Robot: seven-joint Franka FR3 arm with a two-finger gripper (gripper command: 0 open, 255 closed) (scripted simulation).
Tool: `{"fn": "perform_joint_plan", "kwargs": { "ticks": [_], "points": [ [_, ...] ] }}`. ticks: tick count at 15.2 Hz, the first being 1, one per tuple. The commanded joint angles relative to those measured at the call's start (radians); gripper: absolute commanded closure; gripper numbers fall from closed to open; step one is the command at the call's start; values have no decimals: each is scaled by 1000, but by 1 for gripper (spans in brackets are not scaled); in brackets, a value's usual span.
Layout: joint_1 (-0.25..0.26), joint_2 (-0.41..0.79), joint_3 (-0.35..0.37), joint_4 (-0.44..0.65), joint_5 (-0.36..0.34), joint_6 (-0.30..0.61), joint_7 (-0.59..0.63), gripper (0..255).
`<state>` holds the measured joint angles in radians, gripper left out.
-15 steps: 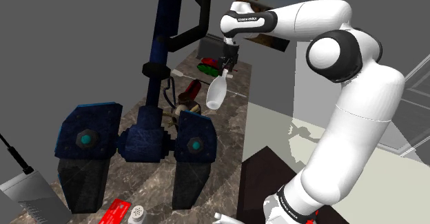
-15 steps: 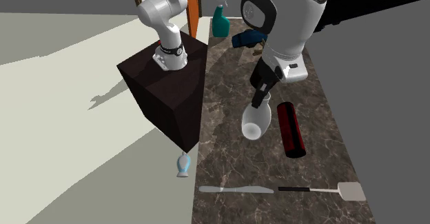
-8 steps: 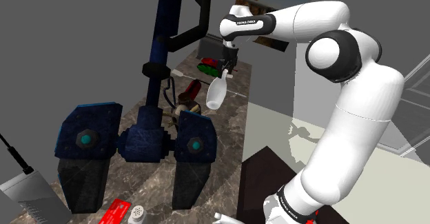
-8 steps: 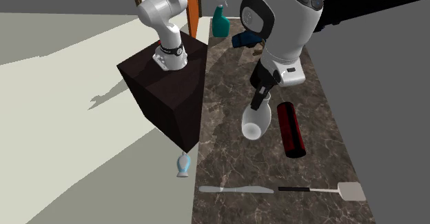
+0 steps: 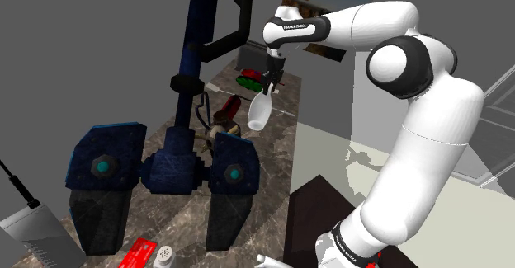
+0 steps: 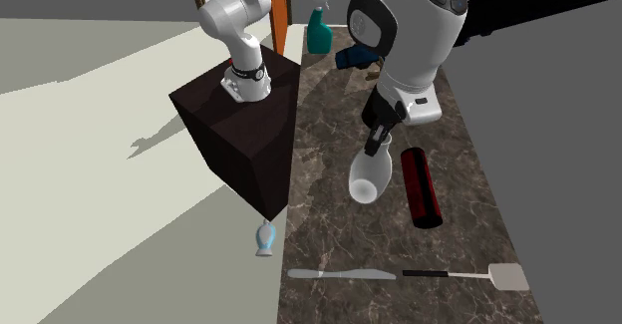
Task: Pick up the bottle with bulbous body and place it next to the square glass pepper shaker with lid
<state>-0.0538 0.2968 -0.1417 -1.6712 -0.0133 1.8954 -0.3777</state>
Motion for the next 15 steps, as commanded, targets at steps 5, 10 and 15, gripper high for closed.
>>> {"fn": "perform_joint_plan", "kwargs": {
  "ticks": [5,10,15],
  "points": [
    [0,-3,0,9,0,-12,0,255],
    [0,-15,-1,59,-2,-75,-2,255],
    [0,-22,-2,117,-2,-139,-4,255]
  ]
}}
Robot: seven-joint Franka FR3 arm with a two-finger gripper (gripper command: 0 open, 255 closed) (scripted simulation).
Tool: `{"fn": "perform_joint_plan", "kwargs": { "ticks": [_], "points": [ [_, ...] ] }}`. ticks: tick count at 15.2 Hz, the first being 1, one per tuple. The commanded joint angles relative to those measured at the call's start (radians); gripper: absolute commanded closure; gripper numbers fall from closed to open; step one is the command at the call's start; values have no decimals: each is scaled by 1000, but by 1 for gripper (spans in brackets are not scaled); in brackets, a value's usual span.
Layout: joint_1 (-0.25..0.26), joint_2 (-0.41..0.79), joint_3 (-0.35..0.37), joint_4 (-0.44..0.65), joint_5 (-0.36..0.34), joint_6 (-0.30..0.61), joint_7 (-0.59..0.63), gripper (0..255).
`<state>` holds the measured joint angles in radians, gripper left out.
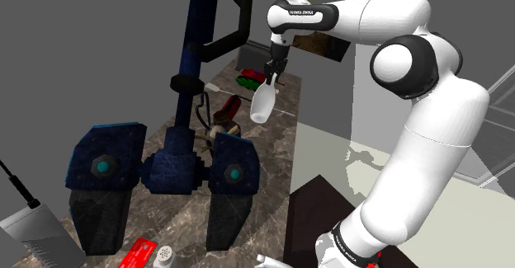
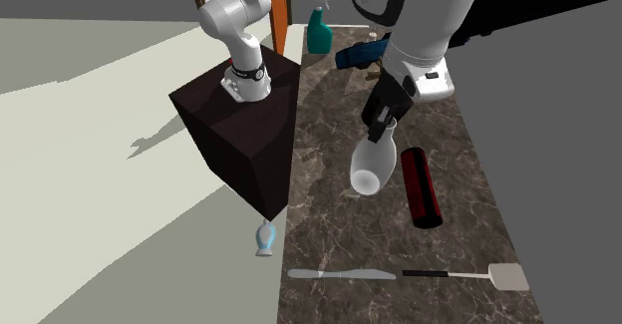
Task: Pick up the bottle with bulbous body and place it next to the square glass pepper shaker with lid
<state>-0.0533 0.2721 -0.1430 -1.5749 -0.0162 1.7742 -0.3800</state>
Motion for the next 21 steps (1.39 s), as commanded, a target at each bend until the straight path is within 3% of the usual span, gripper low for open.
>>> {"fn": "perform_joint_plan", "kwargs": {
  "ticks": [1,21],
  "points": [
    [-1,2,0,33,0,-31,-2,255],
    [-9,44,-3,352,6,-308,-15,255]
  ]
}}
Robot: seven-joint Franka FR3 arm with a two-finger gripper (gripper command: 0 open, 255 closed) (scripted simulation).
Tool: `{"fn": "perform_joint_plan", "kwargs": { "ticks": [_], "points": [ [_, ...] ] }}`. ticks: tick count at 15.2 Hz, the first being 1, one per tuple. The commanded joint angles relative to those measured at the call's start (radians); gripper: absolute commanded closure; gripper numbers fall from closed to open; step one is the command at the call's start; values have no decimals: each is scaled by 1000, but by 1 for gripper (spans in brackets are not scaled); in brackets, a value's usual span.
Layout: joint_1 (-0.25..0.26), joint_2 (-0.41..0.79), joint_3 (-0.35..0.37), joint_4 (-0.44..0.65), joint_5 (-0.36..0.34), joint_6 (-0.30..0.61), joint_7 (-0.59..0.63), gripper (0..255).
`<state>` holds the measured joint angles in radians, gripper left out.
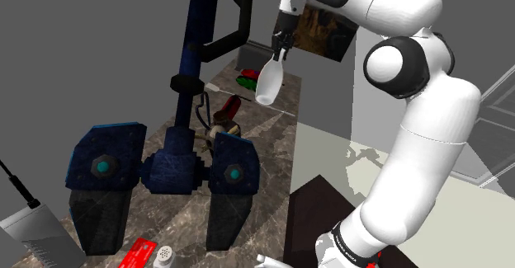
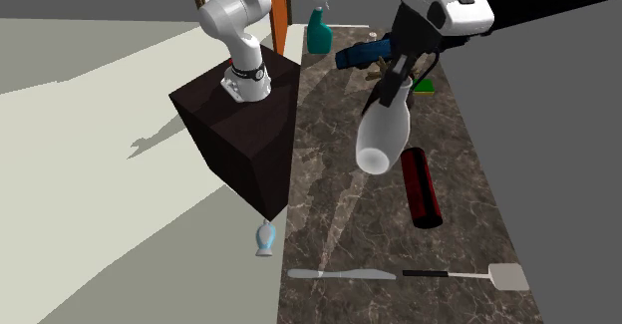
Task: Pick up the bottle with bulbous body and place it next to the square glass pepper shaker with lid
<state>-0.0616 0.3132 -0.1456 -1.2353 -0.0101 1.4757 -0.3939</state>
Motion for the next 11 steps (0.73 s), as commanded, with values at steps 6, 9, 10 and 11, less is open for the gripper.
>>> {"fn": "perform_joint_plan", "kwargs": {
  "ticks": [6,9,10,11],
  "points": [
    [85,-168,43,-221,-21,50,123,255],
    [122,-234,71,-306,-25,66,188,255],
    [134,-254,81,-331,-25,71,210,255],
    [146,-273,91,-354,-25,74,232,255]
  ]
}}
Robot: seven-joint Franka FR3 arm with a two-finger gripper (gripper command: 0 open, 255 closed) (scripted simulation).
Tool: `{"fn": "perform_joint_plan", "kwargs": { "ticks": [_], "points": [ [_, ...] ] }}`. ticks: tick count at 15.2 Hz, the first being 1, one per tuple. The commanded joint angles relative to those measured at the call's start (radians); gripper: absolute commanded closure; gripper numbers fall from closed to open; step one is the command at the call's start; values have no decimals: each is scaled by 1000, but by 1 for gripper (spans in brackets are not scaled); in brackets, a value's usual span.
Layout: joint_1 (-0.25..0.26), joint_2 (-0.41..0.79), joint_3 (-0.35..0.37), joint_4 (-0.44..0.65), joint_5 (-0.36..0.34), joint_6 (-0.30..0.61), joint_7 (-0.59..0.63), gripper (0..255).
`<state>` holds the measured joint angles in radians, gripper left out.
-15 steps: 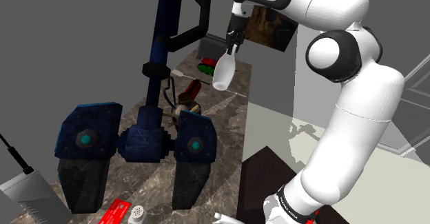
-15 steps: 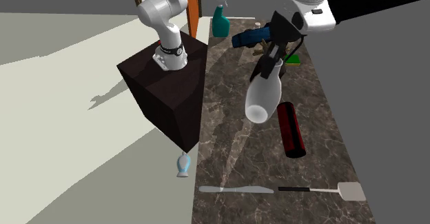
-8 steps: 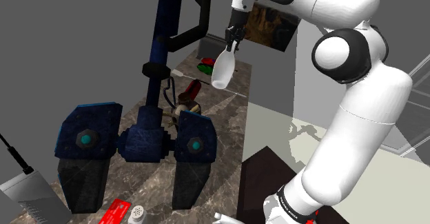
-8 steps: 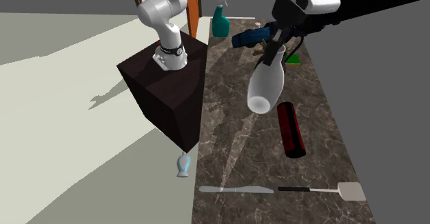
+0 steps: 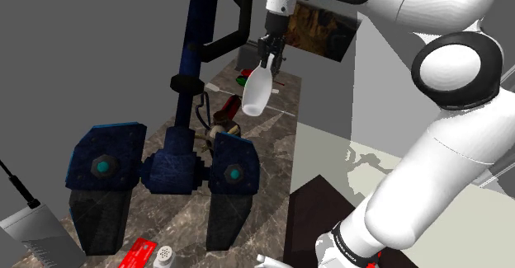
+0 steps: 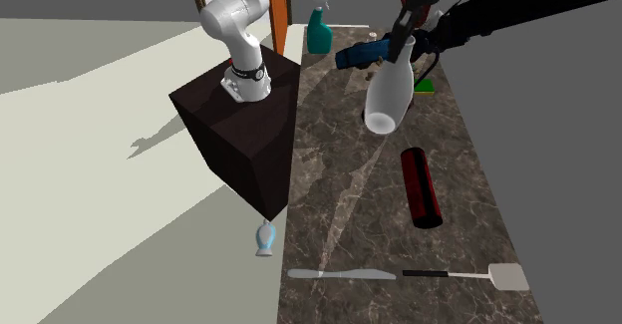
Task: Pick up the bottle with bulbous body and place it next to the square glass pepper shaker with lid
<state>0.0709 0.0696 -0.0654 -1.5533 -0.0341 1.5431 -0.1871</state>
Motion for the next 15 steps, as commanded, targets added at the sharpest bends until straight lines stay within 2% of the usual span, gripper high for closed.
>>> {"fn": "perform_joint_plan", "kwargs": {
  "ticks": [1,8,15],
  "points": [
    [25,-47,21,-58,-1,10,48,255],
    [102,-142,102,-170,14,22,206,255],
    [178,-189,191,-221,41,25,368,255]
  ]
}}
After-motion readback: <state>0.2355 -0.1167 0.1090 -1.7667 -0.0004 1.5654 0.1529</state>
